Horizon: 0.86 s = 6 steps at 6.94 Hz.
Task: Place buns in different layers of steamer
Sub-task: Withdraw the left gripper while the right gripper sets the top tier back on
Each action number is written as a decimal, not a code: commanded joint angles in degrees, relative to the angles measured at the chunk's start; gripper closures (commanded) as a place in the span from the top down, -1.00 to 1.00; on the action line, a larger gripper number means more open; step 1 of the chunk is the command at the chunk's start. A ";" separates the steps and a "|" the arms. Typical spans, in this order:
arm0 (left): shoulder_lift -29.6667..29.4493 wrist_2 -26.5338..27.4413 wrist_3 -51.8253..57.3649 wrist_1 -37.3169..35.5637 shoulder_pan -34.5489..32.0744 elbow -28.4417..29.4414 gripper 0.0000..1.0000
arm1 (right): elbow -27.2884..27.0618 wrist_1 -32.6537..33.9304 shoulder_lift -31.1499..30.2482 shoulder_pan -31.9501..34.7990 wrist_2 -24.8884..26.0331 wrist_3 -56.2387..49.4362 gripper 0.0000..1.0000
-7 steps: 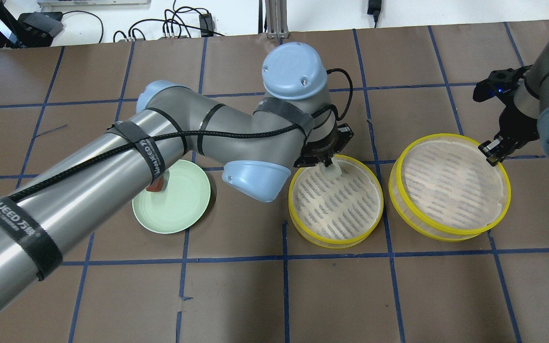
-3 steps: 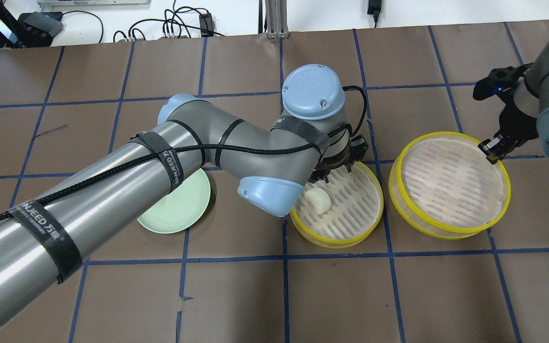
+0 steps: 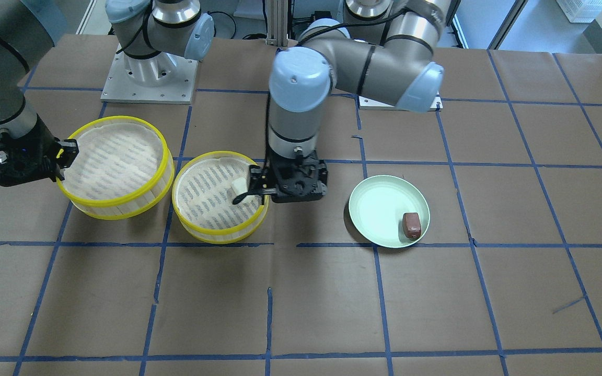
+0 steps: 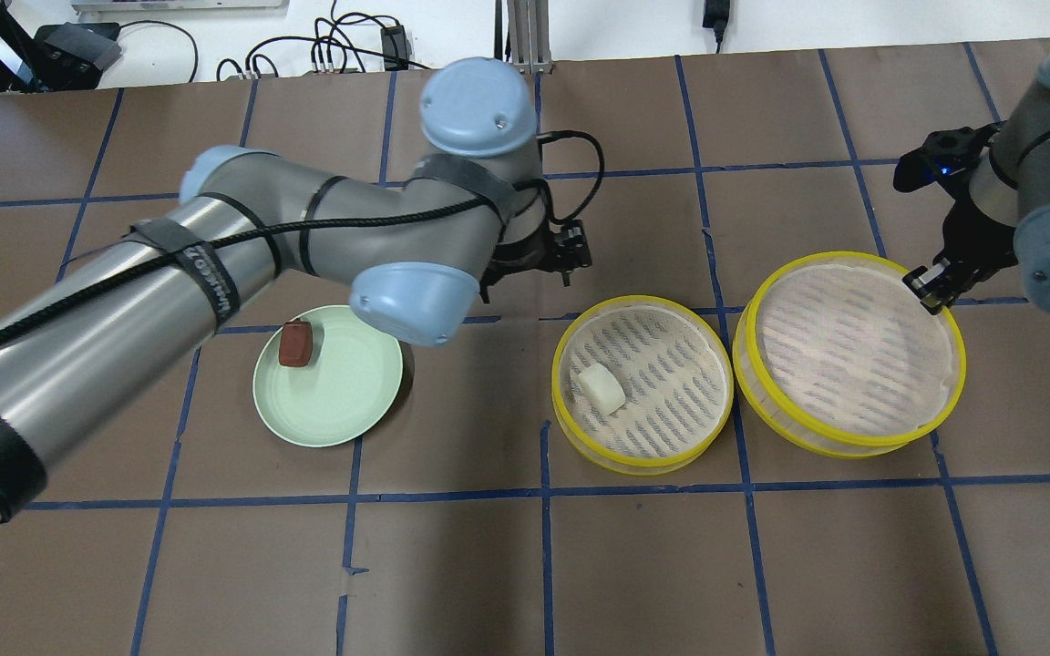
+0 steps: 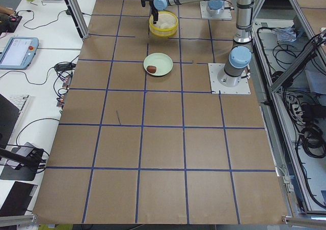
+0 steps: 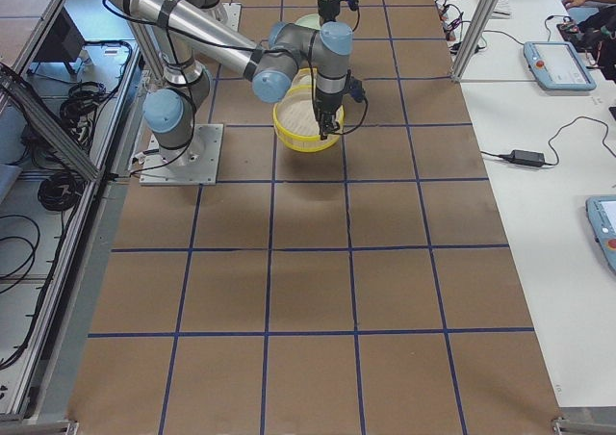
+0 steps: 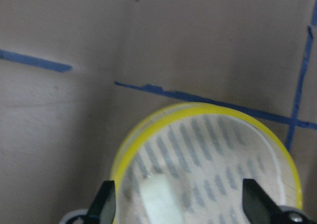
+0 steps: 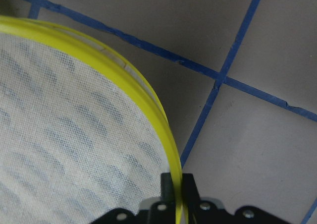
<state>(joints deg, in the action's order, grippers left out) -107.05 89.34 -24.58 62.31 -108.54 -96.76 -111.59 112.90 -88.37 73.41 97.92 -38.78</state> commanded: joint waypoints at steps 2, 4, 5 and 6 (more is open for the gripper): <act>1.31 5.13 24.02 3.69 18.31 -5.78 1.00 | 0.93 0.75 1.79 14.71 -0.26 17.95 -1.00; -0.17 8.80 23.70 3.70 19.59 -8.00 1.00 | 2.69 1.54 5.39 22.36 -0.10 24.59 -1.00; -1.83 11.00 23.53 3.61 19.59 -8.09 1.00 | 2.69 1.80 6.19 23.79 0.60 25.67 -1.00; -3.33 10.85 23.35 3.08 19.59 -8.18 1.00 | 2.61 1.89 6.37 23.89 0.70 25.77 -1.00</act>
<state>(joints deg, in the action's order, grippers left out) -108.61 99.26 -1.07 65.82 -89.05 -104.71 -109.03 114.59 -82.64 96.21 98.29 -13.94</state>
